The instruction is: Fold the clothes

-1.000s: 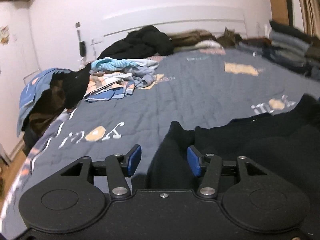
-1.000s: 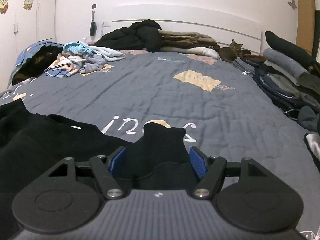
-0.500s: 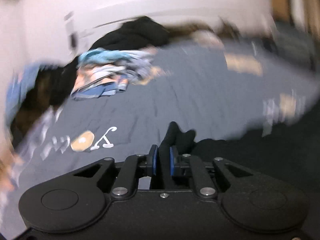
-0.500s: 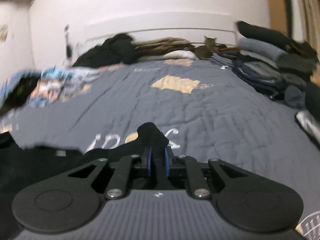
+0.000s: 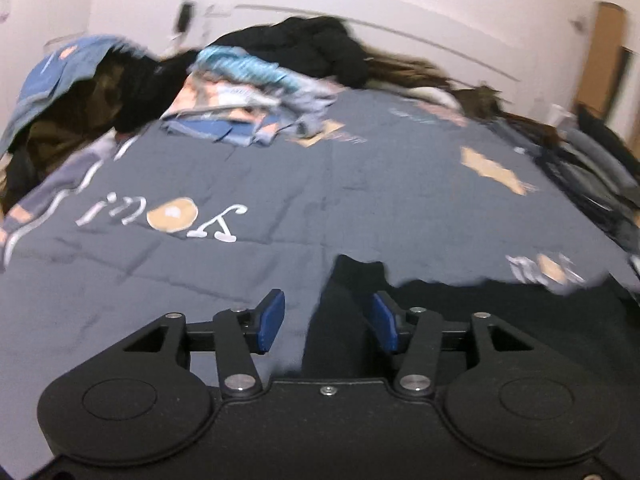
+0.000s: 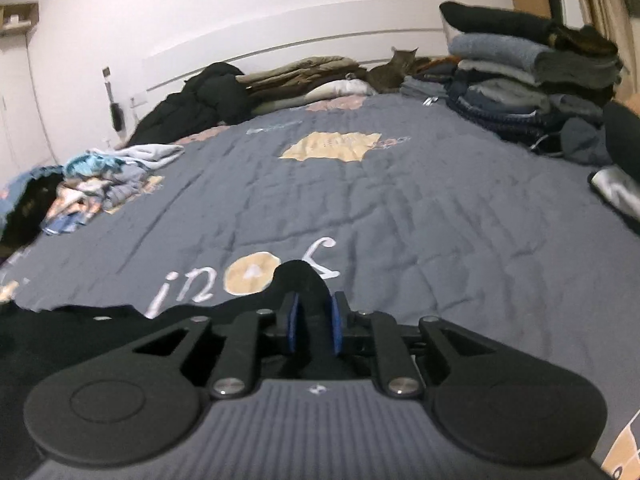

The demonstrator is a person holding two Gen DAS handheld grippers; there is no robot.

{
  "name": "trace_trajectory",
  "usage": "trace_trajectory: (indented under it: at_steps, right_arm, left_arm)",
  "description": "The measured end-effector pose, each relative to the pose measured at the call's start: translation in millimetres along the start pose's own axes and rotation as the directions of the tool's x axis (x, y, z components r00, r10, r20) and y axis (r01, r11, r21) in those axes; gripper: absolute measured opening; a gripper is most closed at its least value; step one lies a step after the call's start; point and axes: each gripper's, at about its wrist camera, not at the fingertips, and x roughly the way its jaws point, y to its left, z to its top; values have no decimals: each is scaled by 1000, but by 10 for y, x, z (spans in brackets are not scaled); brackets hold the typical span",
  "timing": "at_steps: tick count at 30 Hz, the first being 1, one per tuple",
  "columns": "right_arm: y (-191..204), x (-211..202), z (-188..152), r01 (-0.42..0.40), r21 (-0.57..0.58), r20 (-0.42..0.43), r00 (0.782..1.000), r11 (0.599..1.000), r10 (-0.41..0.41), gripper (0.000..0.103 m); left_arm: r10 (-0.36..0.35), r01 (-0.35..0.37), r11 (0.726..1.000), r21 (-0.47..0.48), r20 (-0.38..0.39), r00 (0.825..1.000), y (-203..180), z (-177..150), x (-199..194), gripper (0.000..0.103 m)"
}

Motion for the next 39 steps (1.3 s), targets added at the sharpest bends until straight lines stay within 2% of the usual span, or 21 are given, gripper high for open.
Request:
trace_trajectory:
  at_steps: [3,6,8,10,12,14,17,18,19,20,23,26,28,30,32,36,37,39]
  right_arm:
    - [57,-124,83,-33,2,-14,999,999,33,30]
    - [114,-248,166,-66,4,-28,997,998,66,41]
    - [225,-393,206,-123,6,-39,992,992,123,44]
    - [400,-600,211,-210,9,-44,977,978,210,48]
    - [599,-827,181,-282,16,-45,958,959,282,54]
    - [813,-1040,116,-350,13,-48,936,937,350,57]
    - [1080,-1312,-33,-402,-5,-52,914,916,401,62]
    - [1058,-1301,-78,-389,-11,-60,920,921,388,64]
    - [1036,-1291,-123,-376,-16,-67,925,926,374,64]
    - [1014,-1281,-168,-363,-22,-74,930,931,361,65]
    - [949,-1251,-302,-324,-40,-95,943,945,319,65]
    - [883,-1220,-437,-284,-59,-116,954,957,276,65]
    - [839,-1200,-527,-258,-72,-129,960,964,247,65]
    - [795,-1179,-616,-231,-85,-141,966,969,218,65]
    - [751,-1159,-706,-204,-99,-154,970,974,188,65]
    - [700,-1145,-819,-169,-123,-161,976,978,148,65]
    - [707,-1156,-812,-169,-127,-154,977,977,149,65]
    - [706,-1183,-783,-168,-119,-131,980,979,152,65]
  left_arm:
    - [-56,58,994,90,-20,998,13,-119,-478,49]
    - [-102,113,985,130,-91,991,77,-286,-731,49]
    - [-130,151,976,154,-139,982,119,-397,-900,49]
    - [-142,169,974,152,-170,975,163,-520,-983,49]
    - [-139,166,976,143,-180,974,186,-645,-982,49]
    - [-136,161,978,130,-187,973,207,-749,-942,49]
    - [-146,163,985,60,-222,964,289,-874,-840,49]
    - [-152,163,986,28,-231,961,327,-908,-793,49]
    - [-161,166,986,0,-232,959,362,-938,-760,44]
    - [-176,173,984,-31,-233,957,397,-960,-730,15]
    - [-237,221,970,-100,-195,952,498,-961,-810,11]
    - [-279,250,952,-177,-169,945,748,-1011,-972,11]
    - [-318,271,931,-244,-177,931,890,-1104,-1005,12]
    - [-317,262,928,-265,-190,929,929,-1182,-992,16]
    - [-272,221,936,-273,-166,948,964,-1192,-1010,40]
    - [-240,222,944,-245,-47,970,814,-962,-1124,40]
    - [-250,238,942,-238,-20,968,748,-886,-1136,40]
    - [-342,333,914,-232,2,940,531,-706,-1053,40]
